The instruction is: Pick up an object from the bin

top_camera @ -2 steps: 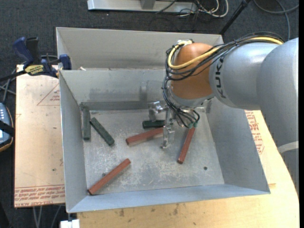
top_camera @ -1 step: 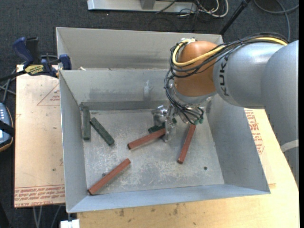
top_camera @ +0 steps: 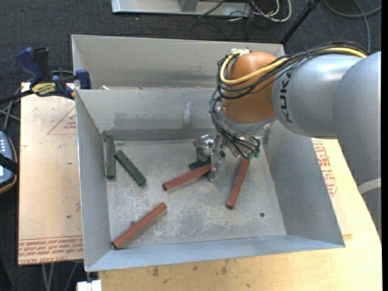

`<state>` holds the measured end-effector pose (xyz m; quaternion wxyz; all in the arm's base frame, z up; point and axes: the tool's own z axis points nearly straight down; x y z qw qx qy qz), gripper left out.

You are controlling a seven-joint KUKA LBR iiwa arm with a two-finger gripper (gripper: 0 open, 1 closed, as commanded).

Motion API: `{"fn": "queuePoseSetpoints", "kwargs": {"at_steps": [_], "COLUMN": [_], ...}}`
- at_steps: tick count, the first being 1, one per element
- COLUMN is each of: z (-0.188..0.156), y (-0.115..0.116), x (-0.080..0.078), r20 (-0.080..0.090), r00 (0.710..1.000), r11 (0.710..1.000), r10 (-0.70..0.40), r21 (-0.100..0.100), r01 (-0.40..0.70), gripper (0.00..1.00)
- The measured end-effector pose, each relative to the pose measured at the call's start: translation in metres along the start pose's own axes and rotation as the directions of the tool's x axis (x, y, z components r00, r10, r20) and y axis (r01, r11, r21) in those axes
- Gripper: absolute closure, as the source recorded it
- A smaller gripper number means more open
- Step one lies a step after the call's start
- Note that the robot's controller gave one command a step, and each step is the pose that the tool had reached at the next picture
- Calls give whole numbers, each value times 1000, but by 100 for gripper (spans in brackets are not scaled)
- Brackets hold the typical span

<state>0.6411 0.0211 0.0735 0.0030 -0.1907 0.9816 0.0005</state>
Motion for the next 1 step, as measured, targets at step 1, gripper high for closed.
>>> {"fn": "queuePoseSetpoints", "kwargs": {"at_steps": [1], "z": [-159], "y": [30], "x": [11], "r20": [0], "r00": [1000], "r11": [1000], "r10": [-18], "r21": [0], "r01": [18], "gripper": [100]}}
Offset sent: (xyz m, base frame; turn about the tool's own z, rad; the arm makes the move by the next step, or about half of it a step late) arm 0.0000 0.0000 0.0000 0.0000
